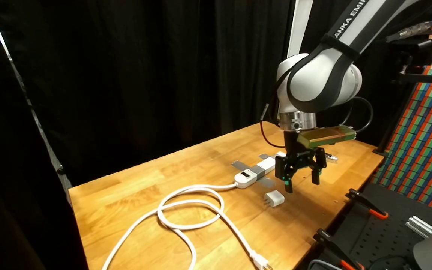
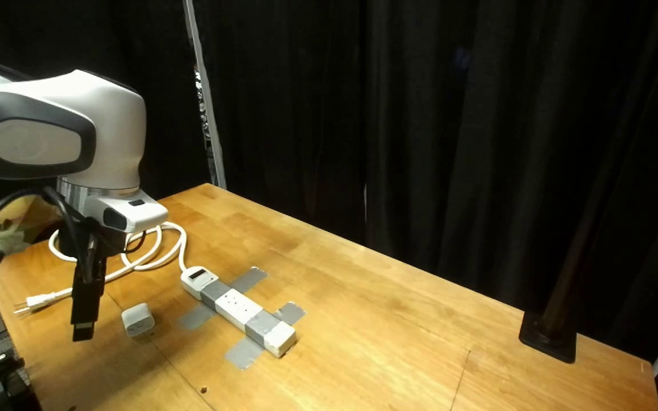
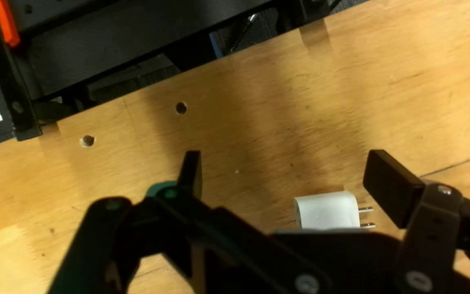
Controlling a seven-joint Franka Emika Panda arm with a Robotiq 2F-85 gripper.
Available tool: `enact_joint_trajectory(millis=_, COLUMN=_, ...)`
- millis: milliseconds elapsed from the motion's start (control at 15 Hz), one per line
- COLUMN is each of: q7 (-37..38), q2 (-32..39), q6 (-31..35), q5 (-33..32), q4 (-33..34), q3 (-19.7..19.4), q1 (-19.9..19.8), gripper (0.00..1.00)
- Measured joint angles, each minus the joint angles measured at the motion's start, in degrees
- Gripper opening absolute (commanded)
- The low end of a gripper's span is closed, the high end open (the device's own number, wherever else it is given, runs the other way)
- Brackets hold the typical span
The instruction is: Plug the charger into the adapter
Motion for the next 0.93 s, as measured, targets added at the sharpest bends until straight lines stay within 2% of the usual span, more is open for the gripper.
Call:
enact_joint_trajectory(millis=133, q7=-4.2, q2=1.6, q6=2.4, q5=1.4, q4=-0.3, q3=0.9, q1=-1.7, gripper=1.0)
enact_joint_trajectory(millis=533, q7=-11.3, q2=6.8, q6=24.3, q5=7.3, q4=-3.1, q3=4.4, q1=-3.7, gripper=1.0)
enact_joint_trajectory(millis=733, q7=-9.6, q2=9.8, q6=26.3, q5=1.8, q4=-3.1, q3=4.0, q1=-3.5, gripper=1.0)
enact_joint_trajectory(millis=933, q7=-6.2, q2=10.7, q6=25.7, q5=-5.7, q4=-3.1, q3=1.3, q1=-2.4, gripper=1.0)
